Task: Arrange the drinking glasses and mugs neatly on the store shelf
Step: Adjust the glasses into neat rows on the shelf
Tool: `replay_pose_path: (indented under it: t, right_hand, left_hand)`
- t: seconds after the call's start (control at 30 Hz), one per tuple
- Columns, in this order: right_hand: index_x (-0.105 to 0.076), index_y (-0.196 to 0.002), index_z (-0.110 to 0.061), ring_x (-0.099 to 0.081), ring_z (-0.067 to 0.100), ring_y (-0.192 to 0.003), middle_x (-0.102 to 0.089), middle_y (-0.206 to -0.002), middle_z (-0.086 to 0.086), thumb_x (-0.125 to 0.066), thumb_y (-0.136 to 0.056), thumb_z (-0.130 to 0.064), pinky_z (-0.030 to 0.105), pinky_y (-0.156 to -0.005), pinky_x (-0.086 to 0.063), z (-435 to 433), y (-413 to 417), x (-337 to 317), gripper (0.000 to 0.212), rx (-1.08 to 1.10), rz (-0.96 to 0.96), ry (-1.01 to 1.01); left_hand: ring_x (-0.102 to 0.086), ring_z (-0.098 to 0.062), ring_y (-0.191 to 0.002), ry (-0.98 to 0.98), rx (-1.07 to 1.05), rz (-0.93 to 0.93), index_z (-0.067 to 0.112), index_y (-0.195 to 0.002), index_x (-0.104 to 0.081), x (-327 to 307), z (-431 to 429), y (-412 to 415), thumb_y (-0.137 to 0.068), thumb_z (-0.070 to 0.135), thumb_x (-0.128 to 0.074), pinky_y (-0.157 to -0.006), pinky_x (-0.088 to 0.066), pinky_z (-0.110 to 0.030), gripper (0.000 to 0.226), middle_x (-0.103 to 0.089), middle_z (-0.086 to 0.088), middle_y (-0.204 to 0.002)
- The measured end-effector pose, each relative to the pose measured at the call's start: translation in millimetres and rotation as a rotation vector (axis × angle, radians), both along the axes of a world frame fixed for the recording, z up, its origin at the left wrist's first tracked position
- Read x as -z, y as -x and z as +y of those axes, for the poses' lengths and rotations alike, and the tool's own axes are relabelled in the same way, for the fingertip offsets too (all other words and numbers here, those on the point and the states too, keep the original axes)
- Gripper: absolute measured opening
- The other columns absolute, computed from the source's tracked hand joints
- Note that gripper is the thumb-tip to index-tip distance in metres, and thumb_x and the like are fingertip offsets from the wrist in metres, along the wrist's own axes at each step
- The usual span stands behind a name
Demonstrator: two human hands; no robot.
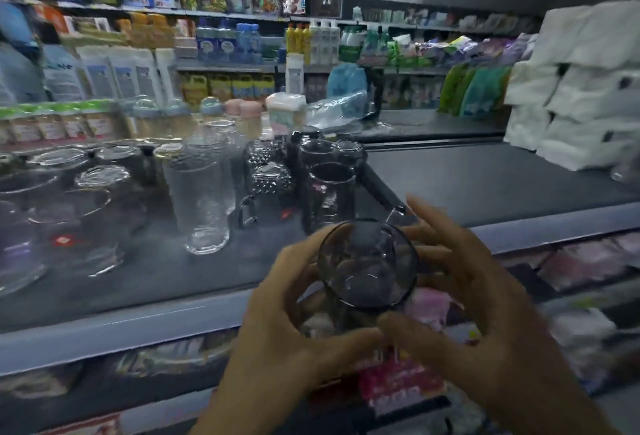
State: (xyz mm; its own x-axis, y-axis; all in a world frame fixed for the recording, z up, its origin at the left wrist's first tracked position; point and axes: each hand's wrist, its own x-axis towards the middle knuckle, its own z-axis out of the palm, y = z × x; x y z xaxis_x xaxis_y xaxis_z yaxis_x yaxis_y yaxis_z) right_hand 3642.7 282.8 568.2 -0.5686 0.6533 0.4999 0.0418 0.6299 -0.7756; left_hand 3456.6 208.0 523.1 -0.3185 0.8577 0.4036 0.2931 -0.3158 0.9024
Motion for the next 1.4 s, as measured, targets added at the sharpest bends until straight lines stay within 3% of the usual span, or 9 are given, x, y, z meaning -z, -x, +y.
replay_pose_path:
  t: [0.17,0.3,0.4,0.53,0.63,0.77,0.9,1.1,1.4]
  right_hand:
    - [-0.053,-0.138,-0.049,-0.065,0.005,-0.117,-0.065,-0.127,-0.021,-0.081,-0.069,-0.061,0.026,-0.089,-0.059,88.9,-45.4,-24.2,0.075,-0.036,-0.151,-0.098]
    - [-0.056,-0.132,-0.049,-0.065,-0.004,-0.111,-0.064,-0.118,-0.029,-0.088,-0.059,-0.066,0.021,-0.090,-0.058,138.0,-38.3,-43.0,0.082,-0.073,-0.230,-0.090]
    - [-0.061,-0.121,-0.047,-0.068,-0.008,-0.100,-0.069,-0.104,-0.031,-0.093,-0.057,-0.049,0.015,-0.087,-0.056,166.9,-29.5,-52.4,0.072,-0.115,-0.243,-0.094]
    - [-0.065,-0.126,-0.037,-0.071,0.000,-0.099,-0.074,-0.104,-0.016,-0.096,-0.062,-0.033,0.028,-0.091,-0.060,199.1,-16.8,-54.7,0.072,-0.117,-0.254,-0.065]
    - [-0.064,-0.129,-0.035,-0.070,0.003,-0.104,-0.073,-0.110,-0.014,-0.096,-0.062,-0.033,0.037,-0.092,-0.060,219.3,0.9,-51.1,0.075,-0.123,-0.265,-0.051]
    - [-0.063,-0.131,-0.030,-0.070,0.005,-0.104,-0.073,-0.112,-0.010,-0.096,-0.066,-0.022,0.038,-0.093,-0.060,243.7,22.4,-42.9,0.073,-0.141,-0.282,-0.030]
    - [-0.061,-0.134,-0.023,-0.069,0.007,-0.106,-0.071,-0.116,-0.007,-0.093,-0.070,-0.014,0.035,-0.094,-0.058,257.9,38.7,-34.7,0.073,-0.173,-0.320,-0.001]
    - [-0.060,-0.135,-0.024,-0.068,0.010,-0.107,-0.069,-0.117,-0.006,-0.092,-0.069,-0.014,0.036,-0.090,-0.059,272.8,56.9,-26.3,0.074,-0.191,-0.401,-0.007]
    - [-0.061,-0.134,-0.026,-0.066,0.015,-0.108,-0.067,-0.117,-0.007,-0.088,-0.062,-0.025,0.035,-0.089,-0.059,278.0,72.8,-13.3,0.078,-0.207,-0.458,0.002]
  left_hand:
    - [-0.065,0.001,-0.116,-0.025,-0.089,-0.023,0.053,-0.132,-0.058,-14.9,70.2,-63.2,-0.072,0.024,-0.091,-0.095,-0.056,-0.019,0.074,-0.064,0.020,-0.132]
    - [-0.064,0.000,-0.115,-0.075,-0.346,0.052,0.052,-0.137,-0.054,-11.3,116.7,-88.4,-0.076,0.015,-0.089,-0.091,-0.059,-0.026,0.079,-0.055,0.021,-0.131]
    - [-0.060,-0.002,-0.118,-0.108,-0.460,0.112,0.045,-0.147,-0.049,-11.2,143.1,-92.1,-0.077,0.018,-0.088,-0.095,-0.056,-0.028,0.084,-0.049,0.020,-0.130]
    - [-0.053,0.004,-0.125,-0.098,-0.524,0.176,0.038,-0.154,-0.043,-13.4,157.3,-84.4,-0.080,0.024,-0.088,-0.101,-0.052,-0.028,0.087,-0.049,0.022,-0.134]
    - [-0.046,0.007,-0.136,-0.066,-0.507,0.124,0.038,-0.155,-0.040,-10.3,161.5,-78.3,-0.083,0.028,-0.085,-0.112,-0.047,-0.032,0.086,-0.049,0.027,-0.145]
    - [-0.042,0.007,-0.140,-0.029,-0.490,0.092,0.041,-0.155,-0.039,-1.0,165.8,-75.9,-0.088,0.023,-0.081,-0.117,-0.042,-0.034,0.081,-0.044,0.029,-0.150]
    - [-0.037,0.006,-0.145,0.010,-0.473,0.064,0.043,-0.158,-0.031,2.9,172.5,-76.3,-0.090,0.030,-0.078,-0.121,-0.038,-0.033,0.083,-0.040,0.024,-0.156]
    - [-0.030,0.003,-0.150,0.077,-0.436,-0.037,0.046,-0.161,-0.021,5.4,180.8,-81.0,-0.073,0.070,-0.056,-0.122,-0.036,-0.035,0.098,-0.030,0.021,-0.165]
    - [-0.029,0.003,-0.150,0.125,-0.403,-0.136,0.045,-0.162,-0.014,7.7,188.7,-79.4,-0.073,0.075,-0.052,-0.124,-0.033,-0.035,0.101,-0.029,0.023,-0.165]
